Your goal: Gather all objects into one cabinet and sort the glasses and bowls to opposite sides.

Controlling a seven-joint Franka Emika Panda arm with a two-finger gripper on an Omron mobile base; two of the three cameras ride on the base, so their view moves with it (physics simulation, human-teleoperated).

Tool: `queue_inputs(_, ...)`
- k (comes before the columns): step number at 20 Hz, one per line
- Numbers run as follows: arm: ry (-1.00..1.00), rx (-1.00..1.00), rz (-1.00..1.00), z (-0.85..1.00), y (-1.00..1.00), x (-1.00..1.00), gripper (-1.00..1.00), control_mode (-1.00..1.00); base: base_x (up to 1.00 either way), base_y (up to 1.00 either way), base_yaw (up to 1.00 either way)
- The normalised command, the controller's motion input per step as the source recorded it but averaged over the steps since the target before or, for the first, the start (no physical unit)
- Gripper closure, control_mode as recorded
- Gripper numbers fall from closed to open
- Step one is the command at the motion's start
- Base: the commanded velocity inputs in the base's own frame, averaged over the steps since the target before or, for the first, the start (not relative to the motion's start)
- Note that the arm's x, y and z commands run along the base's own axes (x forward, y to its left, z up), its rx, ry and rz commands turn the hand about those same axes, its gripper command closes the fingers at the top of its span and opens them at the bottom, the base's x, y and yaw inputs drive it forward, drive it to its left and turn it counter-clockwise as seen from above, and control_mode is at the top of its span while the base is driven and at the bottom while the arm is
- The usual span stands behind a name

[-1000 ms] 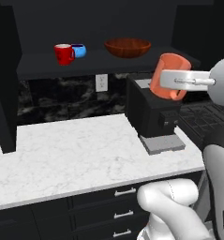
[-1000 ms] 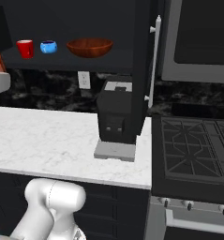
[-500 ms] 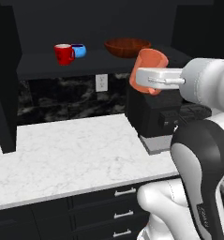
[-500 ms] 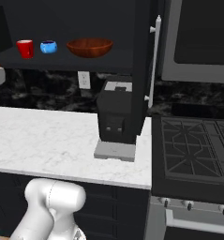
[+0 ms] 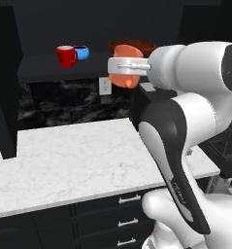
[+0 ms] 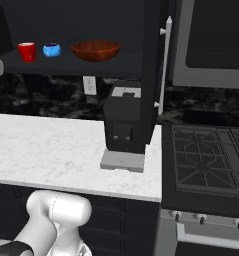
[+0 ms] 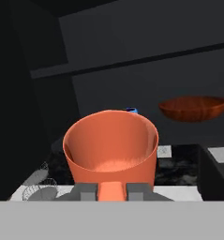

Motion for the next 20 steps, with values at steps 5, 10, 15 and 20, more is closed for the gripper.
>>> queue_inputs(5, 0.07, -0.04, 0.13, 0.0, 0.51, 0.43, 1.0, -1.0, 0.0, 0.0, 0.0)
queue_inputs(10, 0.04, -0.05, 0.08, 0.0, 0.47, 0.54, 1.0, -1.0, 0.0, 0.0, 0.0)
queue_inputs(15, 0.0, -0.08, 0.05, 0.0, 0.3, 0.36, 1.0, -1.0, 0.0, 0.0, 0.0)
queue_inputs(20, 0.0, 0.0, 0.01, 0.0, 0.07, 0.16, 1.0, -1.0, 0.0, 0.0, 0.0)
